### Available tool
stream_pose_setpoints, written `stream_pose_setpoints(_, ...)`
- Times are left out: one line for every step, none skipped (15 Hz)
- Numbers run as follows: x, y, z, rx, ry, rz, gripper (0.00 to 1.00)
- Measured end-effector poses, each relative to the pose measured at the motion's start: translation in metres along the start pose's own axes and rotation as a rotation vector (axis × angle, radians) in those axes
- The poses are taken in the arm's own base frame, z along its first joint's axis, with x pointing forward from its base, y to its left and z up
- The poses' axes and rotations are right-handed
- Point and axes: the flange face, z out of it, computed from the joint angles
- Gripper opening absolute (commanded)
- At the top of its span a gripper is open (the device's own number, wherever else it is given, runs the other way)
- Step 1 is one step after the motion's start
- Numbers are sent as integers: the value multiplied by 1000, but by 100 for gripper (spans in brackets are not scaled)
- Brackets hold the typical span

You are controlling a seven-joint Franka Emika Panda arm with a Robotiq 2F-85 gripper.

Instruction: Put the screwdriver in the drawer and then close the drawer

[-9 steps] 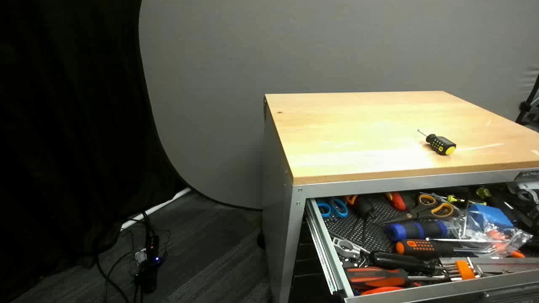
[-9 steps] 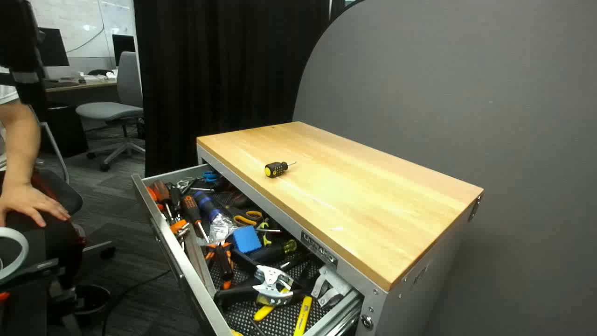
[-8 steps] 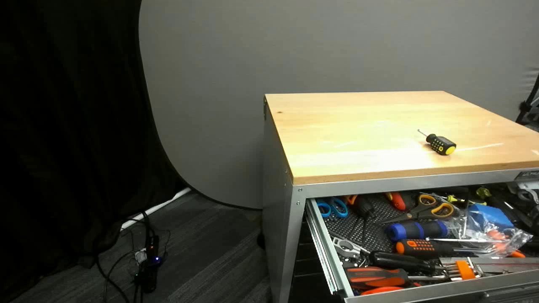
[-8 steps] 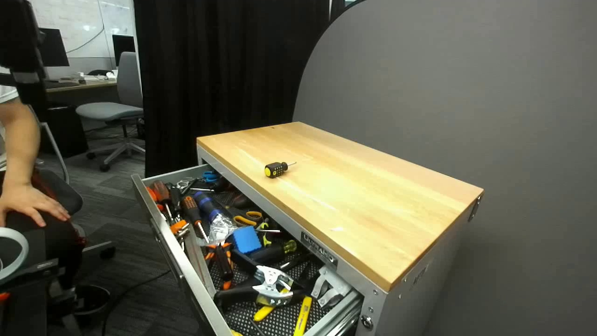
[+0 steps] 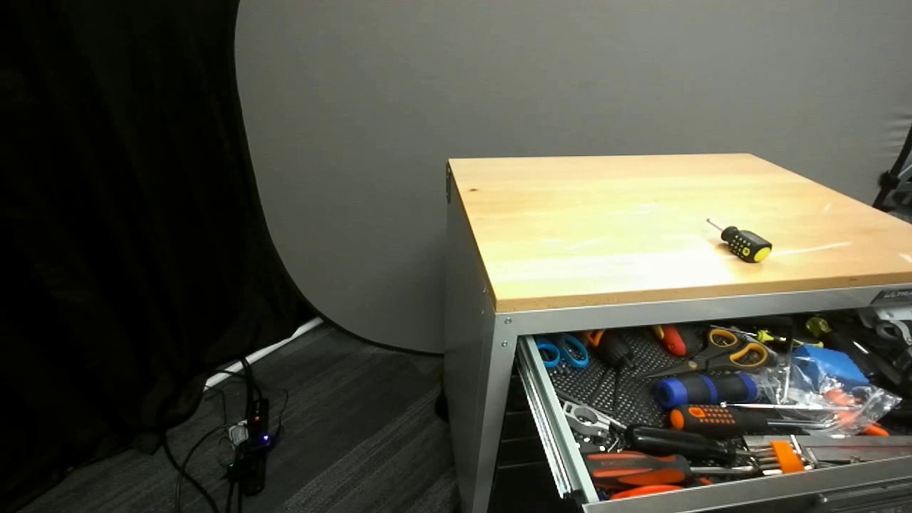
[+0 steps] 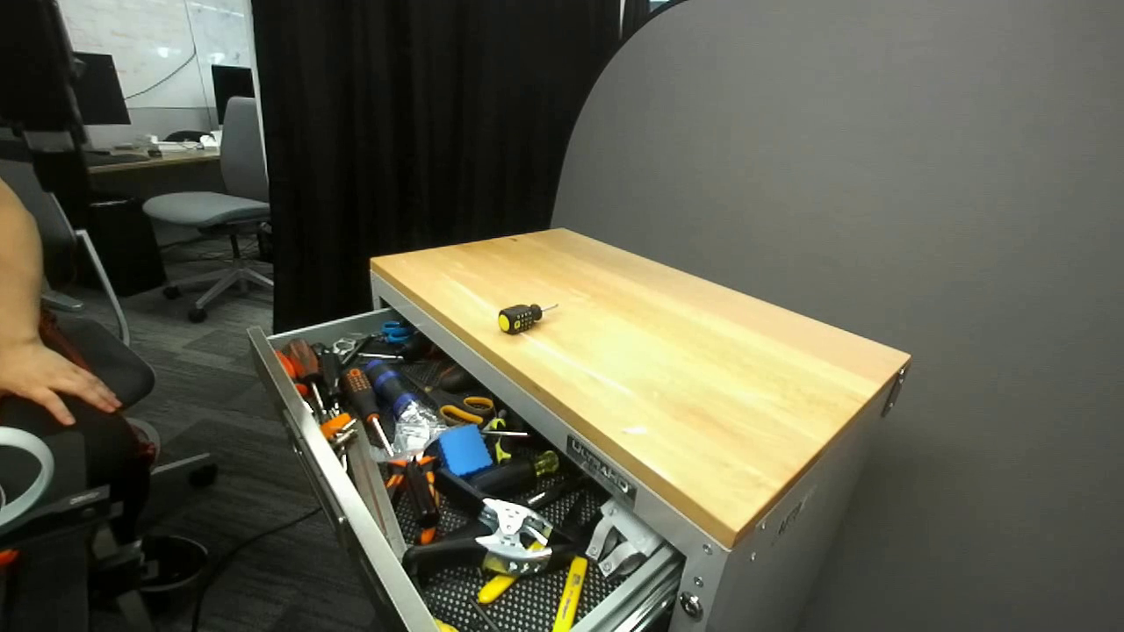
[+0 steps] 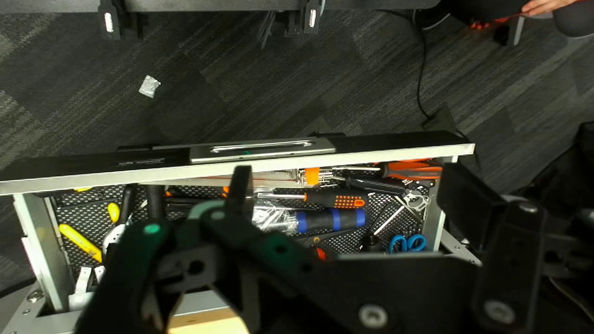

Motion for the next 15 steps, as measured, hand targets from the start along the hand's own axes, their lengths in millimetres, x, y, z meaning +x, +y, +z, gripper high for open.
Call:
stream_pose_setpoints(0,0,0,0,0,0,100)
stream_pose_setpoints(0,0,0,0,0,0,100)
stream_pose_setpoints(0,0,0,0,0,0,100)
stream_pose_setpoints(0,0,0,0,0,0,100)
stream_pose_setpoints(0,0,0,0,0,0,100)
stream_pose_setpoints(0,0,1,0,-2,0,100)
stream_pose_setpoints(0,0,2,-3,-4,10,100)
stream_pose_setpoints(3,-1,3,-11,1,26,100)
stream_pose_setpoints(9,-5,6,-26,13,42,100)
stream_pose_setpoints(17,-13,10,-47,30,54,100)
stream_pose_setpoints(27,-24,15,-73,46,59,100)
stream_pose_setpoints(39,-36,20,-103,62,56,100)
stream_pose_setpoints(51,-50,24,-134,74,51,100)
stream_pose_setpoints(64,-63,29,-170,82,45,100)
stream_pose_setpoints(79,-75,32,-206,91,40,100)
